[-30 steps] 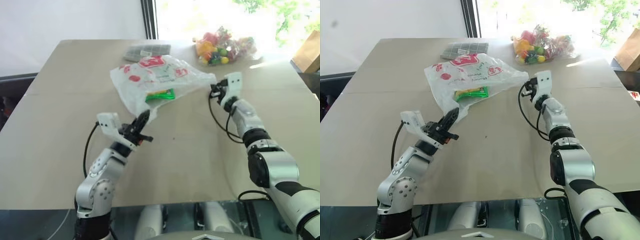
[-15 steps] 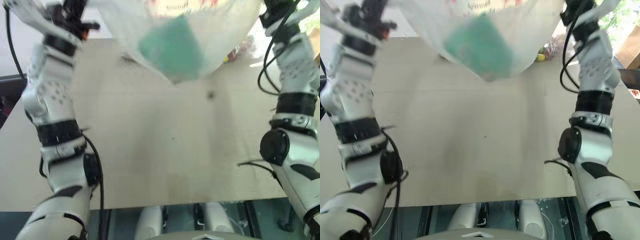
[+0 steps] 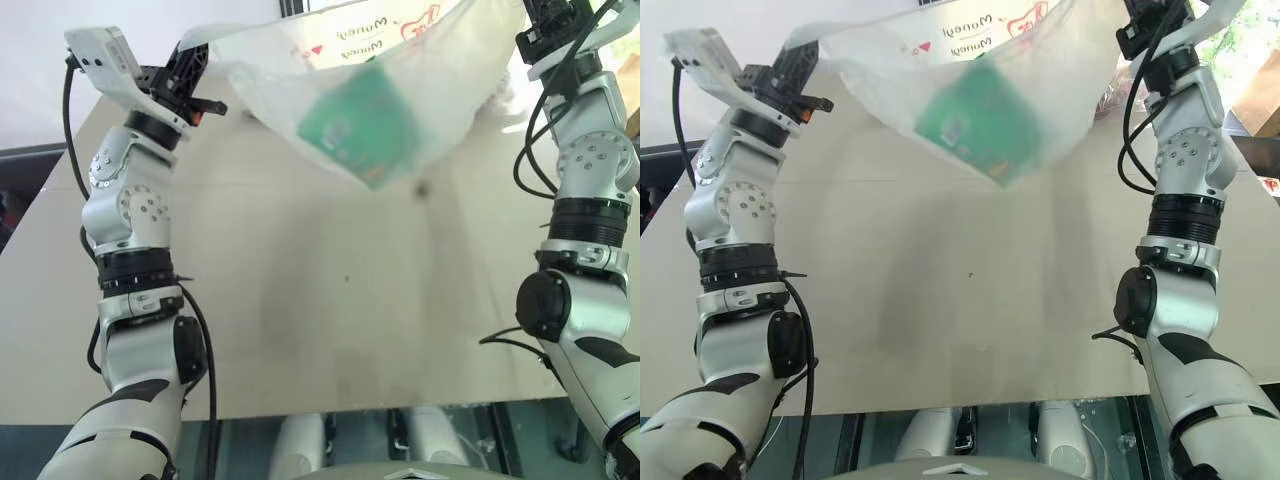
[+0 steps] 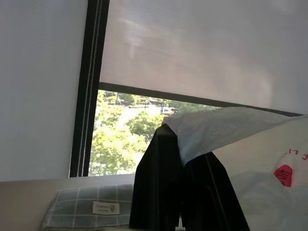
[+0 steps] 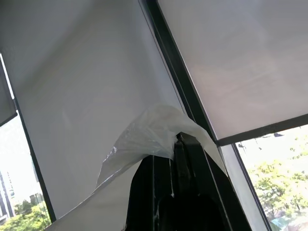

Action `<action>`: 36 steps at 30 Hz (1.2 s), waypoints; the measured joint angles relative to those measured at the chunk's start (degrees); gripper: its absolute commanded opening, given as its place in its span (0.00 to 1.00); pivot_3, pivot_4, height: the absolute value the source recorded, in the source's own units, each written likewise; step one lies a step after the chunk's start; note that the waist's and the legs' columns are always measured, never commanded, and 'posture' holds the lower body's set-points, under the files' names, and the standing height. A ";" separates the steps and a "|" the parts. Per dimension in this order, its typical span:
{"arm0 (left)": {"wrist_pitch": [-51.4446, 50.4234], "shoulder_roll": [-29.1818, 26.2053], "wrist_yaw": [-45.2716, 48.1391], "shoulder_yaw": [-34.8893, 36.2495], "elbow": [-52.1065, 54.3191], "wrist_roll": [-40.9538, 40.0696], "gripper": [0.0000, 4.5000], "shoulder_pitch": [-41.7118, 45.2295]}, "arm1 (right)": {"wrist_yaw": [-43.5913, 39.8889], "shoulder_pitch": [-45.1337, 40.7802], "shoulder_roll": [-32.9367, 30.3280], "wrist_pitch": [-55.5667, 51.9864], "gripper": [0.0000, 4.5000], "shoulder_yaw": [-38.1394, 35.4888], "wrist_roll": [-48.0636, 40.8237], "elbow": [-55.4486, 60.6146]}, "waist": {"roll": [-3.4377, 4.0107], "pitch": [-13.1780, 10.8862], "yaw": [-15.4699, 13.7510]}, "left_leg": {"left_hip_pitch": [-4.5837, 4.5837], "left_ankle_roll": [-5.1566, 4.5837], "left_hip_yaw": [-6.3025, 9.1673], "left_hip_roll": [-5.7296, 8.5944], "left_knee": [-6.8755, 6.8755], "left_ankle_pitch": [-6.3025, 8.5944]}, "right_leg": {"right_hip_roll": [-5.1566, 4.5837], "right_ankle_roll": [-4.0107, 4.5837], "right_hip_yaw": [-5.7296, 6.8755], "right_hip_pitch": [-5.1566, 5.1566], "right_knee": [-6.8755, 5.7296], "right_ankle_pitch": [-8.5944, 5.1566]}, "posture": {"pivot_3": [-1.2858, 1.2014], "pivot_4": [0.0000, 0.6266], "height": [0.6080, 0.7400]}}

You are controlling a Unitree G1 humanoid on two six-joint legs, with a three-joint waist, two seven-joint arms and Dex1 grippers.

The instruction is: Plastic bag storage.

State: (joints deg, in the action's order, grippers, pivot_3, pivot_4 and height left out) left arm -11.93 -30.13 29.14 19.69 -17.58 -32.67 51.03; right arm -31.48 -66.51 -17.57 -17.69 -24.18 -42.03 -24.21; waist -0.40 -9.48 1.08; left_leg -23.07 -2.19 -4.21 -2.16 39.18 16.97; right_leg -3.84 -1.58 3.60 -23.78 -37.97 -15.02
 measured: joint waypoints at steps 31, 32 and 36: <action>2.83 2.71 8.41 -5.02 41.38 10.04 0.99 -80.72 | -23.02 76.74 -17.19 -1.20 1.00 13.14 11.85 36.21 | 0.14 0.52 -1.84 | 1.32 -0.40 0.05 -0.10 0.00 0.25 | -0.16 0.10 -0.66 1.03 0.07 -0.03 | 0.52 0.24 1.00; 2.77 3.40 8.18 -5.80 42.03 10.03 0.99 -80.73 | -22.84 77.35 -15.78 0.38 1.00 14.22 12.66 37.20 | 0.15 0.53 -1.88 | 1.27 -0.41 0.07 -0.10 -0.02 0.25 | -0.17 0.10 -0.64 1.02 0.08 -0.03 | 0.52 0.24 1.00; 2.99 5.45 7.05 -8.48 43.68 10.82 0.99 -80.72 | -22.57 79.30 -13.23 3.59 1.00 18.21 14.55 39.25 | 0.12 0.54 -1.89 | 1.20 -0.56 0.06 -0.09 -0.02 0.35 | -0.19 0.07 -0.61 1.01 0.19 -0.04 | 0.52 0.24 1.00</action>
State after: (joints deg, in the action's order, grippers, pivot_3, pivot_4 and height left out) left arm -8.95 -24.68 36.19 11.21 26.10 -21.86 -29.68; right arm -54.05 12.79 -30.80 -14.10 -5.98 -27.48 15.04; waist -0.28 -8.94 -0.82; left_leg -21.87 -2.75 -4.15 -2.25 39.16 17.32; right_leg -4.04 -1.51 2.99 -22.77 -37.78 -15.06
